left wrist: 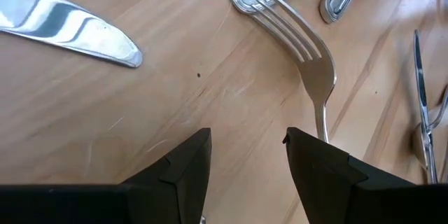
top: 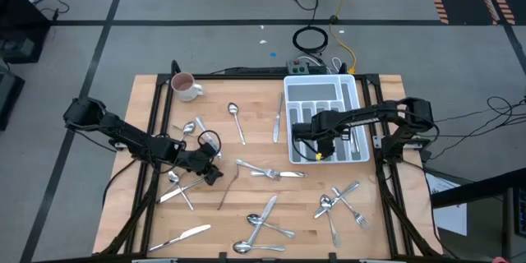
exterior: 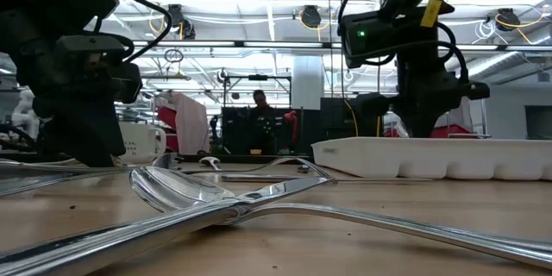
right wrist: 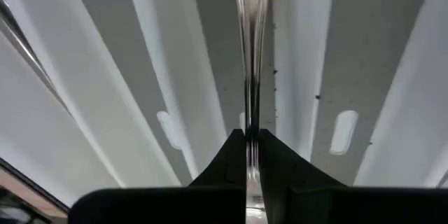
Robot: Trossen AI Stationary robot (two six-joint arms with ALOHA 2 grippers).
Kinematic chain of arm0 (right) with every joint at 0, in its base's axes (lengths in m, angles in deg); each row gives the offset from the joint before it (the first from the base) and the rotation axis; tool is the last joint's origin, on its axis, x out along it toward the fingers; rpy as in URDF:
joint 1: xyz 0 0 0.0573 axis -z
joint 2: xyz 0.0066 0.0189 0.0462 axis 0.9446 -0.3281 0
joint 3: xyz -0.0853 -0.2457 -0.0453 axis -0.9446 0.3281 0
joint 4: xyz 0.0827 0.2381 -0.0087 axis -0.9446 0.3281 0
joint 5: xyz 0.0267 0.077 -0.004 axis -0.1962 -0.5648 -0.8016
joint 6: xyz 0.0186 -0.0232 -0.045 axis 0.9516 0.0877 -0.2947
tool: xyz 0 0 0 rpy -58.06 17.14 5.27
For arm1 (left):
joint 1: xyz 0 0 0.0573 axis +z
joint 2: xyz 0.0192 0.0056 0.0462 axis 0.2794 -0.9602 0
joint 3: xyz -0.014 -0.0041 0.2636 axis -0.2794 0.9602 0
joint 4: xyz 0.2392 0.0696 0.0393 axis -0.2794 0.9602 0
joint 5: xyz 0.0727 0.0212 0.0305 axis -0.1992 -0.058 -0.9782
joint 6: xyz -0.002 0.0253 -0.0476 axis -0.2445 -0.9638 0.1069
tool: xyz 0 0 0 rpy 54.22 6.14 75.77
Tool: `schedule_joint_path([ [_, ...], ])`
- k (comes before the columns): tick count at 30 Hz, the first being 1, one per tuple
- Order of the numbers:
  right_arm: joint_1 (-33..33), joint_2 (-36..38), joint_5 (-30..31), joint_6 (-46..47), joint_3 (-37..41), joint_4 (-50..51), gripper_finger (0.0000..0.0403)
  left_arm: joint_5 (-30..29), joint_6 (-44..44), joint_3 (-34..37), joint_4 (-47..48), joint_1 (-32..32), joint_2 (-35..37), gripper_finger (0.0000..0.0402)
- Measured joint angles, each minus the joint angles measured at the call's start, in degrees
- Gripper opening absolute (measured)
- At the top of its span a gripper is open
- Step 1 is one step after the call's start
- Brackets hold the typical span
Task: Sort silverware
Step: Put the spoon in the middle section of the silverware tray
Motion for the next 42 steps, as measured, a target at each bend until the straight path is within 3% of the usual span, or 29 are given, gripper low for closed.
schedule_joint_path([
  [10, 0.0, 0.0, 0.5, 12.9, 0.0, -0.7, 0.0056, -1.8, -0.2, 0.0, 0.1, 0.0, 0.0, 0.0191],
  [20, 0.0, 0.0, 4.8, 22.2, 0.0, -1.9, 0.0111, -1.9, -0.2, 0.0, -0.1, 0.0, 0.0, 0.0191],
  [25, 0.0, 1.6, 10.7, 35.1, -1.8, -4.7, 0.0113, -1.9, -0.2, 0.0, -5.7, 0.0, 0.0, 0.0191],
  [29, -0.6, 4.1, 11.1, 47.2, -7.5, -3.7, 0.0113, -1.9, 1.1, 0.0, -13.7, 0.0, 0.1, 0.0191],
  [32, -2.4, 6.5, 6.6, 58.5, -12.5, -2.6, 0.0114, -1.9, 1.2, 0.0, -20.6, 0.0, 0.1, 0.0191],
  [36, -6.6, 10.1, -4.9, 73.8, -17.3, -2.6, 0.0114, -1.9, -0.3, 0.0, -30.4, 0.0, 0.1, 0.0191],
  [39, -11.7, 11.6, -7.4, 88.7, -18.1, -0.8, 0.0114, -1.9, -2.2, -1.0, -35.2, 0.0, 0.1, 0.0191],
  [42, -18.9, 11.5, -7.5, 104.8, -17.7, 7.1, 0.0114, -1.9, -4.2, -2.8, -36.0, 0.0, 0.1, 0.0191],
])
